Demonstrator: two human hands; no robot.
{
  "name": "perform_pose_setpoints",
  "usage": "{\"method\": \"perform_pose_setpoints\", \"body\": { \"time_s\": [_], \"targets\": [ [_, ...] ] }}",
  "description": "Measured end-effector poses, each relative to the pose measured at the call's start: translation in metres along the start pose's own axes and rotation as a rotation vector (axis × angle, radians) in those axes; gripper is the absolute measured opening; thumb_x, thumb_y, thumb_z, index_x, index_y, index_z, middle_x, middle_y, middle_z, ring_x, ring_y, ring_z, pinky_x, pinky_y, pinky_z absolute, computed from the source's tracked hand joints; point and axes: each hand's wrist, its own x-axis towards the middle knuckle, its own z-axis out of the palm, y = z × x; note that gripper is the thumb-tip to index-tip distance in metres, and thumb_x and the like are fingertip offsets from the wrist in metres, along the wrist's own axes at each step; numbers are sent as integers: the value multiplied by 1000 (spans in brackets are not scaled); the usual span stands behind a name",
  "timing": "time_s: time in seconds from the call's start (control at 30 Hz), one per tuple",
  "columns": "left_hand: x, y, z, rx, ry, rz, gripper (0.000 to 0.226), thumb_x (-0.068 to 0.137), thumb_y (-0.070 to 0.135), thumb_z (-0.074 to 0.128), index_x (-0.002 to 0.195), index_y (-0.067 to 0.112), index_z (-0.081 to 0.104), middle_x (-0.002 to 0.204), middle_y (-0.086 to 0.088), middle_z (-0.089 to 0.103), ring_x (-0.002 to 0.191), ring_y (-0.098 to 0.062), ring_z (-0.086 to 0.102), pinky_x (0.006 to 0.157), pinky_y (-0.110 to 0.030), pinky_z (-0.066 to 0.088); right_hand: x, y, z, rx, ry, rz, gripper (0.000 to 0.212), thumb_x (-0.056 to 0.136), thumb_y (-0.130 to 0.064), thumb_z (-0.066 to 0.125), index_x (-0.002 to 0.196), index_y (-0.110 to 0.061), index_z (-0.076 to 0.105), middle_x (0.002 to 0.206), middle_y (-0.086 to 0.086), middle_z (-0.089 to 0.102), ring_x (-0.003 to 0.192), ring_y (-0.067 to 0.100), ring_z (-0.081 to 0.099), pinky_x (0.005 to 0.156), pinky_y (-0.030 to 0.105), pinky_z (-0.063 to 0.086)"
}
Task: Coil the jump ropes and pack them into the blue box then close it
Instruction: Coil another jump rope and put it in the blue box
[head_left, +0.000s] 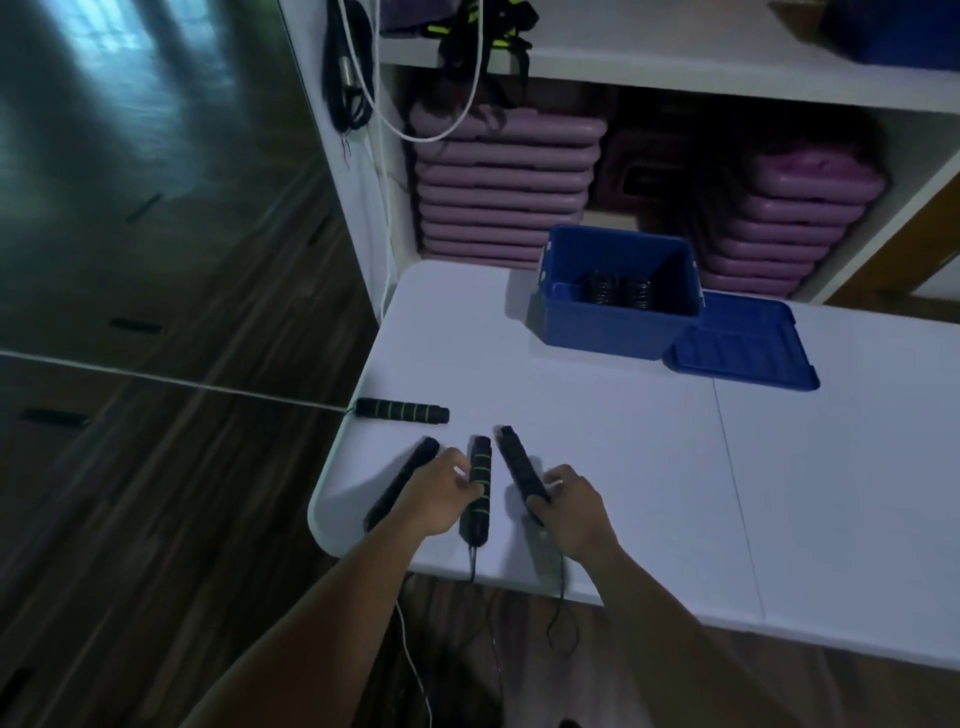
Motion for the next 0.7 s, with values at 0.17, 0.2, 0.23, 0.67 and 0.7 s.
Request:
{"method": "perform_pose_setpoints", "body": {
  "time_s": [0.17,0.2,0.23,0.67,0.7],
  "targets": [
    [-2,-11,22,-58,29,-45,33,88,24,72,113,16,51,95,-8,69,85,-23,68,78,-38,58,-2,8,10,21,0,6,24,86,-21,68,102,-20,50,99,0,62,84,17,57,58,18,38],
    [-1,-10,25,-81,45,-55,34,88,22,72,114,15,51,93,-9,68,84,-24,68,77,-40,59,-2,10,11,33,0,9,24,86,-22,68,102,-20,50,98,-2,61,85,17,57,59,19,39],
    [-1,-10,28,-95,60,-60,35,87,21,72,114,15,50,92,-9,68,83,-25,68,77,-43,59,-3,12,11,52,0,13,23,87,-22,67,102,-20,50,97,-3,60,86,16,57,59,20,39],
    [-10,-10,13,333,366,14,24,100,32,46,119,22,57,126,-8,46,107,-22,50,90,-36,48,-4,20,6,110,-49,40,26,91,-23,64,114,-14,56,99,-6,61,88,14,55,61,13,36],
    [-9,-14,8,424,424,-5,26,100,32,45,122,24,55,131,-8,45,114,-25,46,96,-39,45,-4,20,7,106,-48,39,25,91,-23,64,114,-14,56,98,-6,61,88,14,55,60,11,35]
  ]
}}
